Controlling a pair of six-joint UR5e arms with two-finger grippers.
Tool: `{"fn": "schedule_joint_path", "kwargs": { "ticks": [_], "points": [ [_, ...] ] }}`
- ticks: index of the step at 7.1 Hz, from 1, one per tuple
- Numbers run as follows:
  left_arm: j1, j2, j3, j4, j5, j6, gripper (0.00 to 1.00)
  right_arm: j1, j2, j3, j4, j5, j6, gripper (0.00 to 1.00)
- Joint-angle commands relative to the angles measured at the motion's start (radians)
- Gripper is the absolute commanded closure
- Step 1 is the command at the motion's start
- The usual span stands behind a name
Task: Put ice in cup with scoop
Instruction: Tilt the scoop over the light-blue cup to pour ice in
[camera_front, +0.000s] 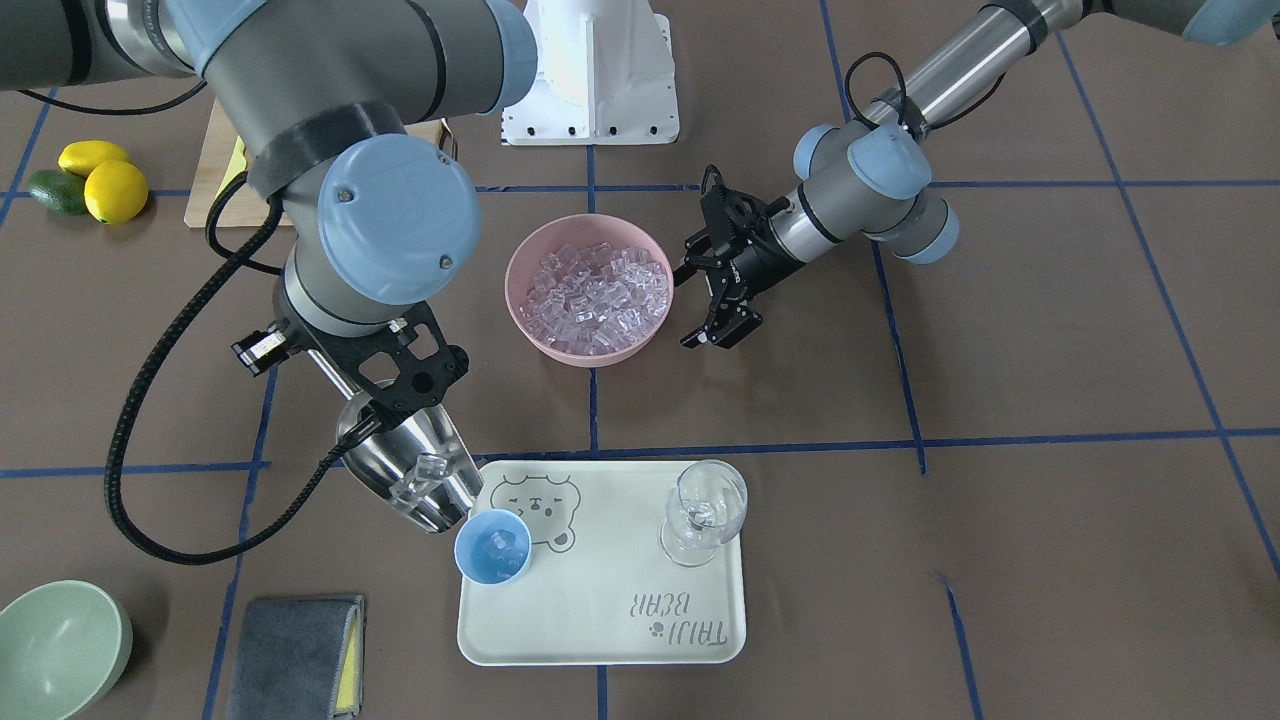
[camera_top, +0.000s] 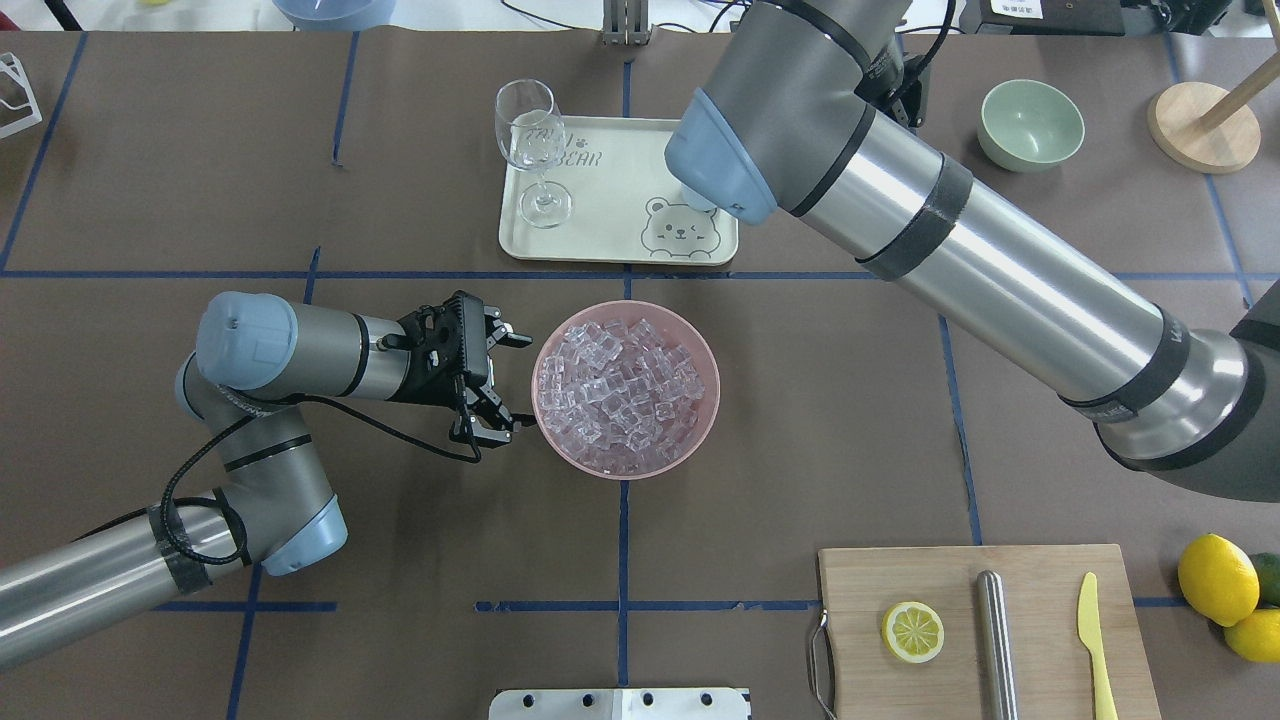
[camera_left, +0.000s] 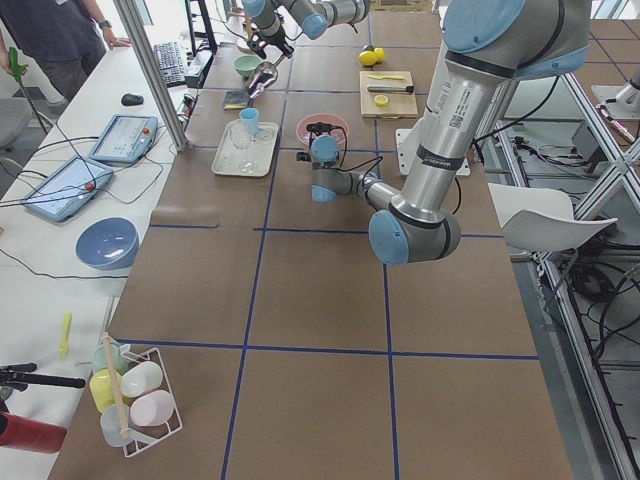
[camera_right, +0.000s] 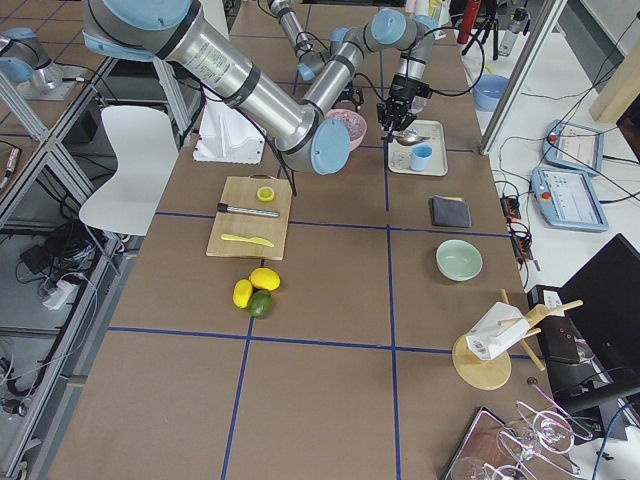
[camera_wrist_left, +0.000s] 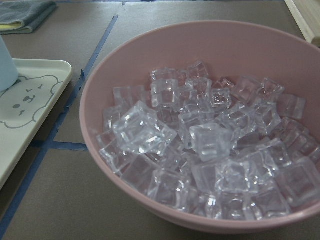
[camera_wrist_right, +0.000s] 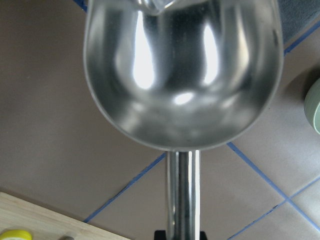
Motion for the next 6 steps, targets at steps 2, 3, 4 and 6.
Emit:
{"fn": "schedule_joint_path", "kwargs": {
  "ticks": [2, 3, 4, 6],
  "points": [
    [0.000, 0.000, 0.000, 0.000, 0.000, 0.000, 0.00, 0.023, 0.028, -0.057, -0.007, -0.014, -0.112, 1.00],
    [0.000, 0.000, 0.000, 0.000, -0.002, 0.000, 0.00, 0.023, 0.038, -0.069, -0.009, -0.020, -0.126, 1.00],
    [0.000, 0.000, 0.000, 0.000, -0.002, 0.000, 0.00, 0.024, 0.039, -0.069, -0.009, -0.020, -0.126, 1.00],
    [0.000, 0.000, 0.000, 0.000, 0.000, 0.000, 0.00, 0.024, 0.039, -0.069, -0.007, -0.016, -0.126, 1.00]
  ]
}}
